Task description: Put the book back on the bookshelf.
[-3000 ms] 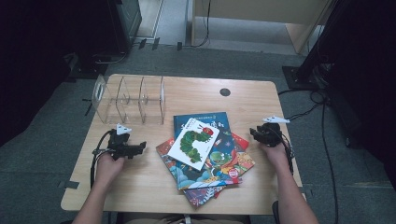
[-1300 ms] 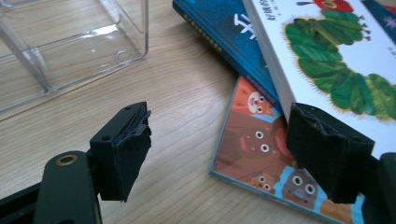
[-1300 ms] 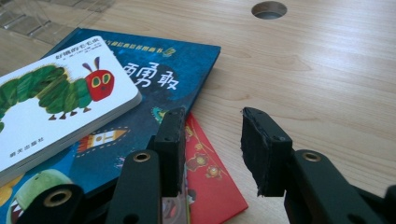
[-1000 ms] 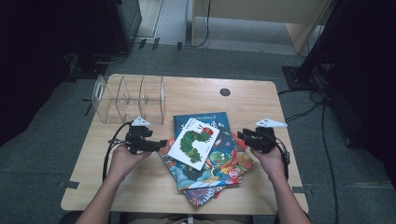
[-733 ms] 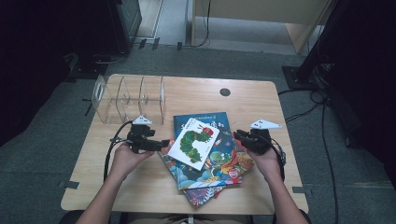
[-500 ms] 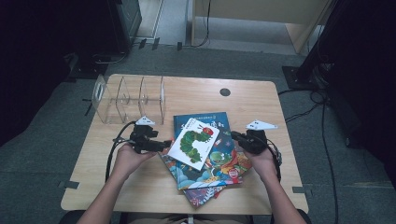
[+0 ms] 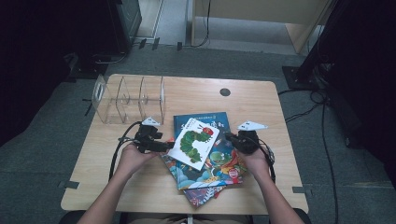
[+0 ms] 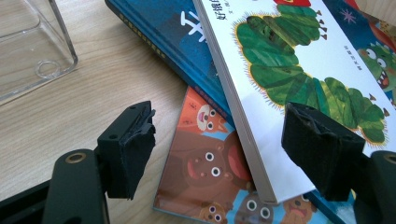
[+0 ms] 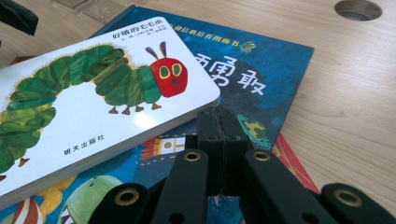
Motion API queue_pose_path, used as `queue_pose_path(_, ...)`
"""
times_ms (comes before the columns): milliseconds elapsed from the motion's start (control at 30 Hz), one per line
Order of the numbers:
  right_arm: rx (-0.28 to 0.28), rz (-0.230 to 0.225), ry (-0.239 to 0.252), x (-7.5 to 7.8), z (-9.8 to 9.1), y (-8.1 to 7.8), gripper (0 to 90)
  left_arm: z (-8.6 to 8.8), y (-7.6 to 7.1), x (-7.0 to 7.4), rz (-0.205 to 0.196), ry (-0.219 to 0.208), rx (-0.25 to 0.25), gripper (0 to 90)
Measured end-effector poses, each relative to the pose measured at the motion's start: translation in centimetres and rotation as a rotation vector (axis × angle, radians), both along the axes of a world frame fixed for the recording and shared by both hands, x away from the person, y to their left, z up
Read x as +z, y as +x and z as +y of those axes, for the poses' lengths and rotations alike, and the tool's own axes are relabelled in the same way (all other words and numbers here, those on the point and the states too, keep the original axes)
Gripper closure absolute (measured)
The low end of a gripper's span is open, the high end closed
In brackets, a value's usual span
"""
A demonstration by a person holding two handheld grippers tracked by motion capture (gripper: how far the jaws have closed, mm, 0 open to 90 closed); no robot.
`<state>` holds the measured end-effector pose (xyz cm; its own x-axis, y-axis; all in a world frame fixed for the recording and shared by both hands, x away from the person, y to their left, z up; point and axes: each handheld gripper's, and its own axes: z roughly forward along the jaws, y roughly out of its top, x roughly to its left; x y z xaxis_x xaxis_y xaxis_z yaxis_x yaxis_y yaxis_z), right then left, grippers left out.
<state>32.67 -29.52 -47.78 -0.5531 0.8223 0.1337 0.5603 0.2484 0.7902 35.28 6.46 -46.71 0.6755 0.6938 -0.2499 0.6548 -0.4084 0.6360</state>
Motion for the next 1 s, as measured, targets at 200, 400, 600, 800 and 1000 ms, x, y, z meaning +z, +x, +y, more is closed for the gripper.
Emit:
queue_pose_path(200,0.0,-0.006,-0.02,-0.4,0.3,0.5,90.0,-0.5,0.3,0.0,0.019,0.02,0.006,26.9)
queue_pose_path(400,-0.009,0.018,-0.022,-0.8,0.4,1.2,90.0,-0.8,0.2,0.1,0.005,0.003,-0.012,27.7)
queue_pose_path(600,-0.023,0.024,-0.06,-1.3,1.0,2.1,89.8,-1.2,0.1,0.0,0.022,0.01,-0.041,27.0)
queue_pose_path(800,-0.022,0.005,-0.056,-1.6,1.5,2.8,88.6,-1.0,-0.1,0.0,0.026,-0.013,-0.037,24.8)
queue_pose_path(1000,-0.004,0.004,-0.061,-1.6,2.1,2.8,90.0,-1.0,-0.3,-0.1,0.023,-0.026,-0.033,24.1)
